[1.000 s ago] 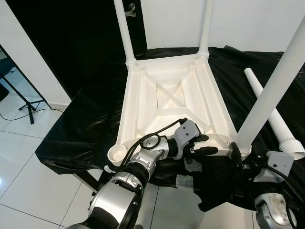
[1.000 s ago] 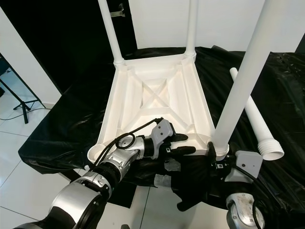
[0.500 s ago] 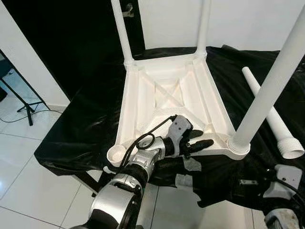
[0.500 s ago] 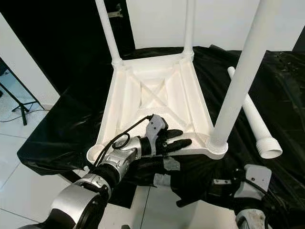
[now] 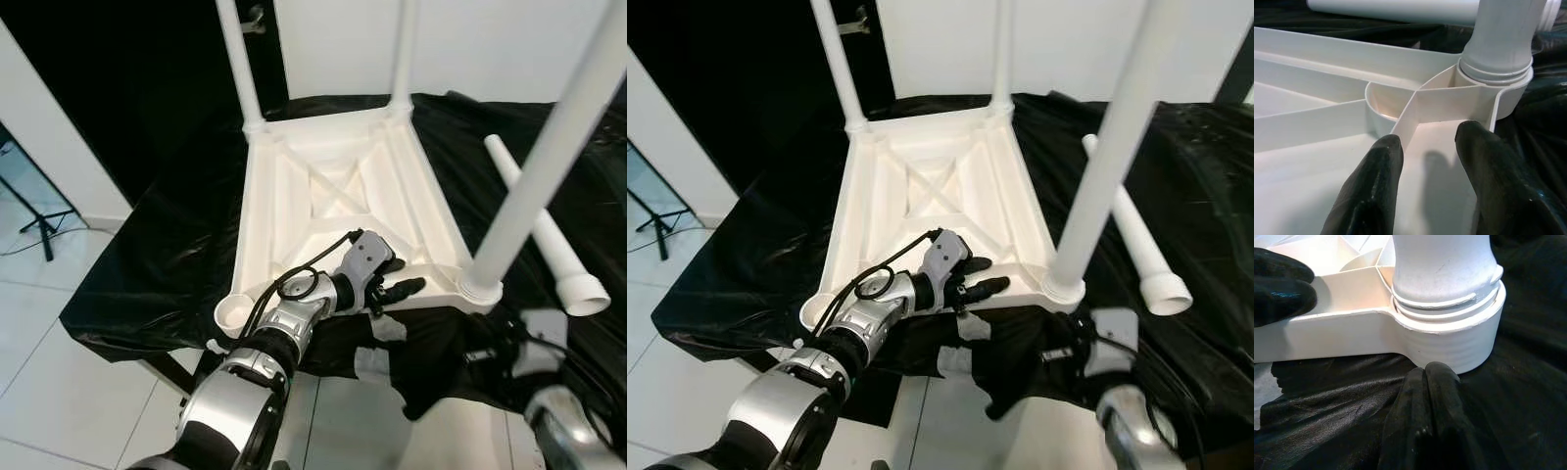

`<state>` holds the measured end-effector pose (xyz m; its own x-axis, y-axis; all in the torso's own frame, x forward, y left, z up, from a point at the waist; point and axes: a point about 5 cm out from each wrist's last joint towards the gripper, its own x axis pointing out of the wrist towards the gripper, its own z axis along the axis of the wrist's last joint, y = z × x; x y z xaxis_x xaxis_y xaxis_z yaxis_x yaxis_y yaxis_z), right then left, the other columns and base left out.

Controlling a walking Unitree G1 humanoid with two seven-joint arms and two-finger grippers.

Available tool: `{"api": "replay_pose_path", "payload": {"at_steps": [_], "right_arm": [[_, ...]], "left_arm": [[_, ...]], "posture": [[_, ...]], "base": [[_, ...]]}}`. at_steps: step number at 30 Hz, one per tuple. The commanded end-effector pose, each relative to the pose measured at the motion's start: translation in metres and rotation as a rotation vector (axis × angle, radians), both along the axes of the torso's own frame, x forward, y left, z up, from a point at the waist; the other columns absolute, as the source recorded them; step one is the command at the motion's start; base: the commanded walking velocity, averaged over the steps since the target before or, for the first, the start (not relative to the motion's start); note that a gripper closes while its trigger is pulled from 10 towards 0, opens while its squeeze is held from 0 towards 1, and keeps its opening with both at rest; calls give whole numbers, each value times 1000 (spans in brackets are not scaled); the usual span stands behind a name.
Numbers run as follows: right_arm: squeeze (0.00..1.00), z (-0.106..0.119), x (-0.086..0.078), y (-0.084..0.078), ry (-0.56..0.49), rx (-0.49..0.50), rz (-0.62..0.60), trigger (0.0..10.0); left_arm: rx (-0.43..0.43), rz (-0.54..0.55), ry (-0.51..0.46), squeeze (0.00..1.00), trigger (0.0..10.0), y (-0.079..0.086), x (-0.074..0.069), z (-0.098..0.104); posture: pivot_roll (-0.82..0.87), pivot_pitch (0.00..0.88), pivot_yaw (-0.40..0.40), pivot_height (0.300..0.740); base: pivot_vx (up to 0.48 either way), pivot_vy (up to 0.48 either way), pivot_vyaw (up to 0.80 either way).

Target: Building children table

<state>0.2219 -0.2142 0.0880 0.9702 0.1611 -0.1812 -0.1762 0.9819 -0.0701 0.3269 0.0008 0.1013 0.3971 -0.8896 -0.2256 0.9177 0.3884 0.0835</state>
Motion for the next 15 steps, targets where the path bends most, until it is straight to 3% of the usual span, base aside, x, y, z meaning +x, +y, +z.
{"api": "replay_pose_path", "payload": {"at_steps": [1,3,8,13,15], "right_arm": [[0,2,9,-4,-2,-19,-12,10000],[0,8,26,-8,-26,-45,-3,10000],[0,15,45,-12,-48,-77,-21,10000],[0,15,50,-13,-43,-82,-58,10000],[0,14,47,-5,-40,-65,-40,10000]], "left_arm": [[146,-4,126,0,10000,14,-13,-36],[181,-10,149,0,10000,18,-16,-42],[181,-19,155,0,10000,16,-18,-44],[178,-21,153,0,10000,12,-19,-43],[172,-19,149,0,10000,10,-18,-41]], "posture": [[36,0,59,740],[52,0,55,740],[60,0,55,740],[60,0,57,740],[54,0,60,740]], "base": [[0,0,0],[0,0,0],[0,0,0],[0,0,0],[0,0,0]]}}
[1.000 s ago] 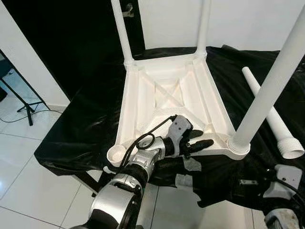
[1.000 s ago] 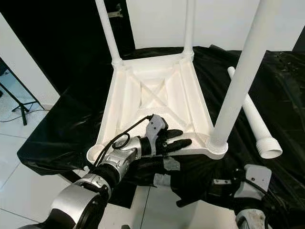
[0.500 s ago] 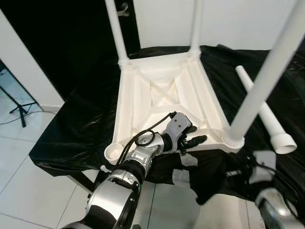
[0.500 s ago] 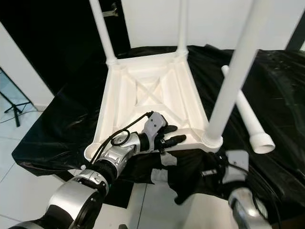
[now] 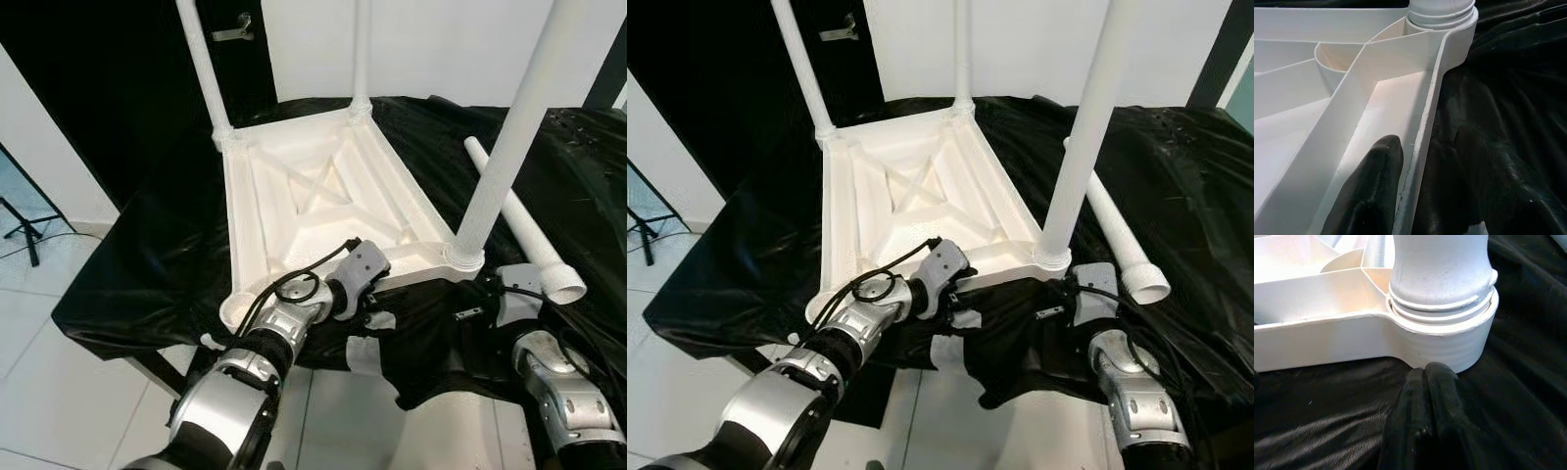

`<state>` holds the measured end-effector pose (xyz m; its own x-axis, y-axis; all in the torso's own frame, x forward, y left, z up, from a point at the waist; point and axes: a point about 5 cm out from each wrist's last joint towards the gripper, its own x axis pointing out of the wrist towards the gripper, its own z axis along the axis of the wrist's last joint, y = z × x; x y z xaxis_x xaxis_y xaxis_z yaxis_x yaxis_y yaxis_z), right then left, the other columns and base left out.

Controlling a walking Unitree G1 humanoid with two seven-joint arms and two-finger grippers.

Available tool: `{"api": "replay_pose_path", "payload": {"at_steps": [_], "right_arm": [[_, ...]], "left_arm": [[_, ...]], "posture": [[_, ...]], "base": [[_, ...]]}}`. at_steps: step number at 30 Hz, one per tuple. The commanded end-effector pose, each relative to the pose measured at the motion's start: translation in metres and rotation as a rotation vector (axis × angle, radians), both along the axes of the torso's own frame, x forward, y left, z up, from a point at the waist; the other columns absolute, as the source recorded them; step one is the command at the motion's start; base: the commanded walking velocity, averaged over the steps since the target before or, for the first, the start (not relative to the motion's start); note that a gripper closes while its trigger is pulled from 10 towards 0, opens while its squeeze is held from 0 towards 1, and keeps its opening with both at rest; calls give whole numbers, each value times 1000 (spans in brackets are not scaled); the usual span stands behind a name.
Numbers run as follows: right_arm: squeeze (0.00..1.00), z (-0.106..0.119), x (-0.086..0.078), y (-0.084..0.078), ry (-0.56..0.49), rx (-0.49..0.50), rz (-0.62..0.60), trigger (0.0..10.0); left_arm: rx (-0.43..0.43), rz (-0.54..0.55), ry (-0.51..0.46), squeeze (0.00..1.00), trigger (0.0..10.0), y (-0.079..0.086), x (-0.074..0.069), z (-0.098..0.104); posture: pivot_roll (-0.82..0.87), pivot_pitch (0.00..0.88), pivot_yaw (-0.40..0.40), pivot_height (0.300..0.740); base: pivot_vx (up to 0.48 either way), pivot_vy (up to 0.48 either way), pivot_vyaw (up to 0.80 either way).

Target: Building children table

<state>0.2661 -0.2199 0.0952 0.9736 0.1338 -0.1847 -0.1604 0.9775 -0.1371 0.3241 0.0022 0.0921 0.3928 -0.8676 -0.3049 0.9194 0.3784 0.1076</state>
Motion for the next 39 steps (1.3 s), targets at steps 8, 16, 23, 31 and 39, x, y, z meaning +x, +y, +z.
{"api": "replay_pose_path", "payload": {"at_steps": [8,16,23,31,39], "right_arm": [[0,-6,-17,18,9,9,-67,10000],[0,-11,-12,12,29,-23,-137,10000],[0,0,20,4,19,-74,-84,10000],[0,16,52,5,-30,-121,-79,10000],[0,27,58,19,-84,-93,-82,10000]], "left_arm": [[20,-28,141,0,10000,3,-12,-21],[-3,-74,153,0,10000,-5,-15,-17],[122,-109,150,0,10000,-7,-20,-27],[72,-197,198,0,10000,-14,-27,-25],[-179,-165,184,0,10000,-36,-24,3]], "posture": [[29,0,77,740],[14,0,88,740],[35,0,78,740],[53,0,73,740],[54,0,73,740]], "base": [[0,0,0],[0,0,0],[0,0,0],[0,0,0],[0,0,0]]}}
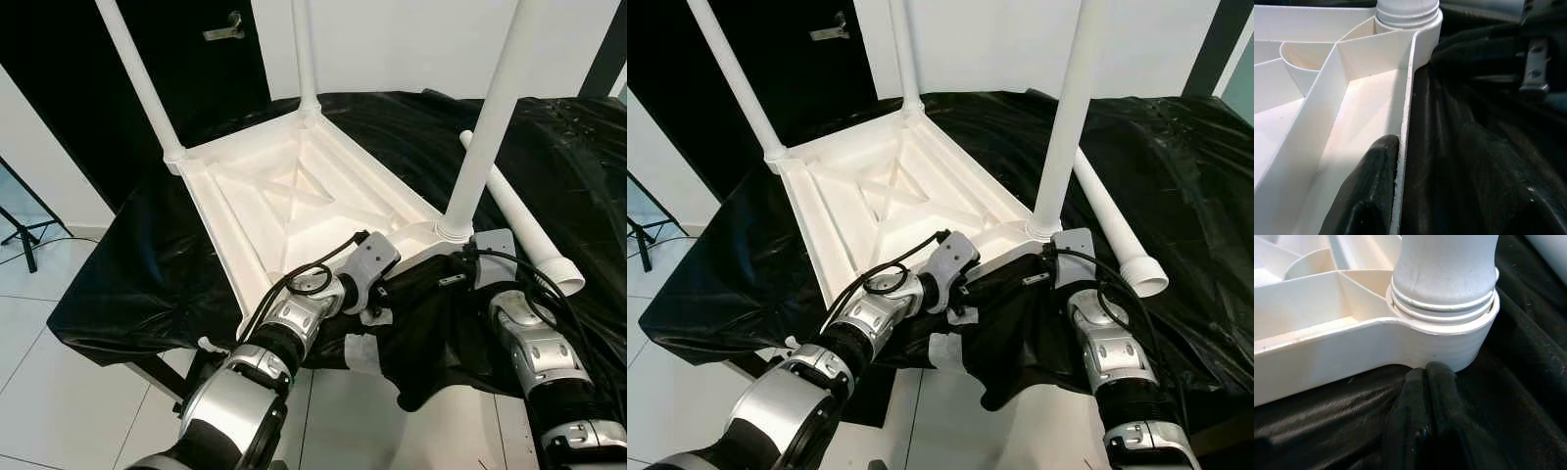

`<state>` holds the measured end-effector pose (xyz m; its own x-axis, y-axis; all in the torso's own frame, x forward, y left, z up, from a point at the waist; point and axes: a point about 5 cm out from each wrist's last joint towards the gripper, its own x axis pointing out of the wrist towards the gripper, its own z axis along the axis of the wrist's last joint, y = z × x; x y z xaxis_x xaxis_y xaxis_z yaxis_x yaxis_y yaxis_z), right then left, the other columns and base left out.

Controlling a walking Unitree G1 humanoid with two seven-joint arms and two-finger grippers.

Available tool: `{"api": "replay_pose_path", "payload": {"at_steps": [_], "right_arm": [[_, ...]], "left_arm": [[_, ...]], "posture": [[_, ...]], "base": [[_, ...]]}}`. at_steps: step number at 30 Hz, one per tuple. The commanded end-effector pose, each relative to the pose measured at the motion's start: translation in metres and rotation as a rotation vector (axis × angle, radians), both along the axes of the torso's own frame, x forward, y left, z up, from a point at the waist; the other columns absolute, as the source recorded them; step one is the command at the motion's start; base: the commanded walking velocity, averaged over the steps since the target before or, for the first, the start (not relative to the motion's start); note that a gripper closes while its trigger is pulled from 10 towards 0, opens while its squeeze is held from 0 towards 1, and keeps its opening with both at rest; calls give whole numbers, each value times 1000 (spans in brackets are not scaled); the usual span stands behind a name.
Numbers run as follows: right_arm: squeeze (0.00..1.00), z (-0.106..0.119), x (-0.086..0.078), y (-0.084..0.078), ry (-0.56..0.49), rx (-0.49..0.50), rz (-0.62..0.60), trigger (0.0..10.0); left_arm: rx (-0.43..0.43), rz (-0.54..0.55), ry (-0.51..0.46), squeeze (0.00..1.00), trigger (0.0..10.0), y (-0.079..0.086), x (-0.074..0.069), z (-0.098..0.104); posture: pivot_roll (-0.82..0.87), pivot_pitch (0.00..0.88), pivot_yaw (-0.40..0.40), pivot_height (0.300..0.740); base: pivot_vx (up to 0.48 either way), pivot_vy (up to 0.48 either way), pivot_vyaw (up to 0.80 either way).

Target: Building children table

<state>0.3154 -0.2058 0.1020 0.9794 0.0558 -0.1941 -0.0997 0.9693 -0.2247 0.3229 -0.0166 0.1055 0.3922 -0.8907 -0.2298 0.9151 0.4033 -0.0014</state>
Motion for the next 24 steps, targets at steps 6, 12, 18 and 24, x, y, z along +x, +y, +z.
{"api": "replay_pose_path", "payload": {"at_steps": [6,12,18,24], "right_arm": [[0,18,-3,14,-112,-3,-41,10000],[0,16,-13,18,-118,-9,-74,10000],[0,12,-27,32,-97,-4,-60,10000],[0,1,-43,38,-55,14,-52,10000]], "left_arm": [[-236,-162,129,0,10000,-28,-22,6],[-299,-133,113,0,10000,-33,-21,15],[-366,-182,89,0,10000,-24,-12,35],[-333,-230,66,0,10000,-7,-10,37]], "posture": [[37,0,81,740],[8,0,96,740],[-1,0,102,740],[18,0,95,740]], "base": [[0,0,0],[0,0,0],[0,0,0],[0,0,0]]}}
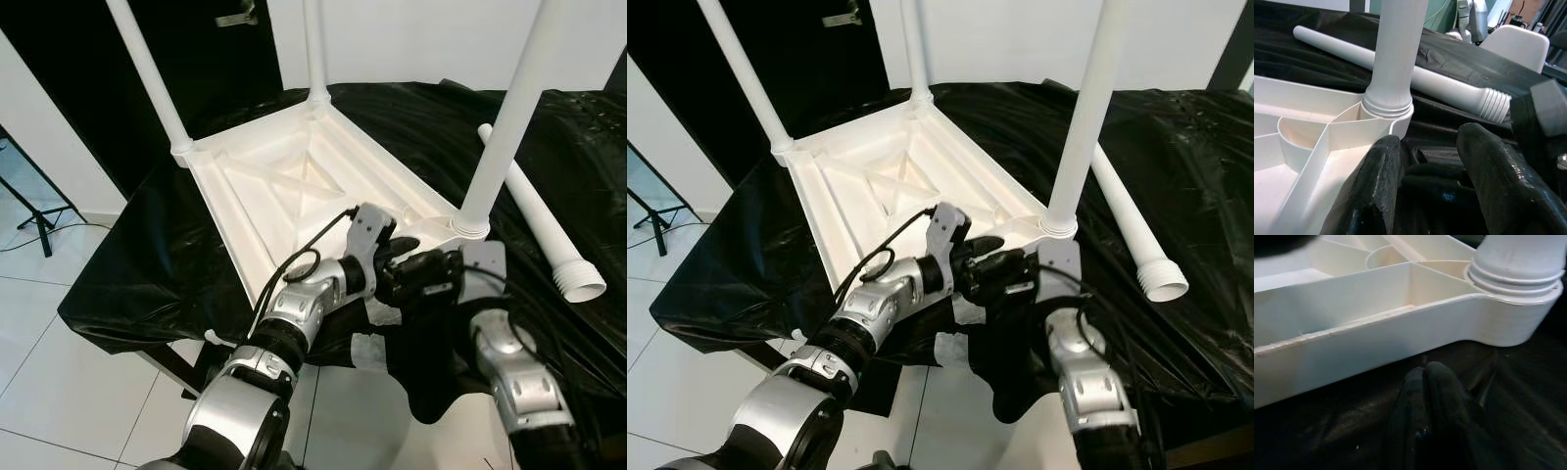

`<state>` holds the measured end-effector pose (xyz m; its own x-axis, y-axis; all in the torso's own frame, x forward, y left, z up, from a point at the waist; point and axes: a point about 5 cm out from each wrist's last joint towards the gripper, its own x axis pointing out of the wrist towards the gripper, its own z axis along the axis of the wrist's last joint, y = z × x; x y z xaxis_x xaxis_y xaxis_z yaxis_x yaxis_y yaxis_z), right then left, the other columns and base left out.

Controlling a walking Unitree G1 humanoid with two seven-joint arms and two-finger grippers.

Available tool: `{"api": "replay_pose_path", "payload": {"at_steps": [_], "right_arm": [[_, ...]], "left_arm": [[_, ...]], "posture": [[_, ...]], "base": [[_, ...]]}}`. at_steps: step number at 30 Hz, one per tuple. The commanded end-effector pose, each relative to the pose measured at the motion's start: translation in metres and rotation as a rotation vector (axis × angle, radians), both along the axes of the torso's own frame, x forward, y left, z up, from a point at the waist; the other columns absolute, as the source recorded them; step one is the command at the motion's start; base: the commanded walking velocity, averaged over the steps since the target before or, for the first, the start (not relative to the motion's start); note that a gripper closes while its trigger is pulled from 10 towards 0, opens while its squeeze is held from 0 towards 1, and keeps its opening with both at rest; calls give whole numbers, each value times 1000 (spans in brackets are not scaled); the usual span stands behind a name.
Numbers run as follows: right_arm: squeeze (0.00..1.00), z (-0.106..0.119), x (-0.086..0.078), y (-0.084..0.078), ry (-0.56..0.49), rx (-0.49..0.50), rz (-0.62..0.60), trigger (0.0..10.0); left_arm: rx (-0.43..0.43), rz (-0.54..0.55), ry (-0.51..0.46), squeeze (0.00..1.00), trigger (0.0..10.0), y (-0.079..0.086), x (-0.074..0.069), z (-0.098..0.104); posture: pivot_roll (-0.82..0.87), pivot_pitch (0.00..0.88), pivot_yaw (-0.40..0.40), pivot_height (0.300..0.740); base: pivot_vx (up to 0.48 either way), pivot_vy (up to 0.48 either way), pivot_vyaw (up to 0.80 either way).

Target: Building children table

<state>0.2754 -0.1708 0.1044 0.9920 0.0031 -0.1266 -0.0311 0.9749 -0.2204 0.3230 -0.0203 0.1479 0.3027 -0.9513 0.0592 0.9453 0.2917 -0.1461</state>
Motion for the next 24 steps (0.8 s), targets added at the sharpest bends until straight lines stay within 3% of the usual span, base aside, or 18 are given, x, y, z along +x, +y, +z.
{"api": "replay_pose_path", "payload": {"at_steps": [1,2,6,8,11,17,19,23,24], "right_arm": [[0,-4,-7,3,22,9,1,10000],[0,-6,-10,2,31,12,-1,10000],[0,-7,-13,2,39,12,-3,10000],[0,-8,-14,3,47,14,1,10000],[0,-6,-13,5,45,14,8,10000],[0,-3,-10,8,36,15,23,10000],[0,-6,-12,9,47,15,33,10000],[0,-7,-14,10,58,16,37,10000],[0,-8,-15,10,60,16,36,10000]], "left_arm": [[18,-110,7,0,10000,1,-8,-7],[86,-44,-5,0,10000,6,-2,-12],[132,0,-15,0,10000,9,2,-16],[294,113,-15,0,10000,20,11,-30],[345,165,-7,0,10000,25,15,-33],[247,207,-35,0,10000,22,19,-18],[129,212,-45,0,10000,20,21,-4],[58,230,-64,0,10000,21,24,7],[99,252,-68,404,10000,22,26,3]], "posture": [[22,0,93,740],[24,0,92,740],[26,0,92,740],[29,0,88,740],[28,0,87,740],[29,0,83,740],[31,0,79,740],[31,0,79,740],[31,0,80,740]], "base": [[0,0,0],[0,0,0],[0,0,0],[0,0,0],[0,0,0],[0,0,0],[0,0,0],[0,0,0],[0,0,0]]}}
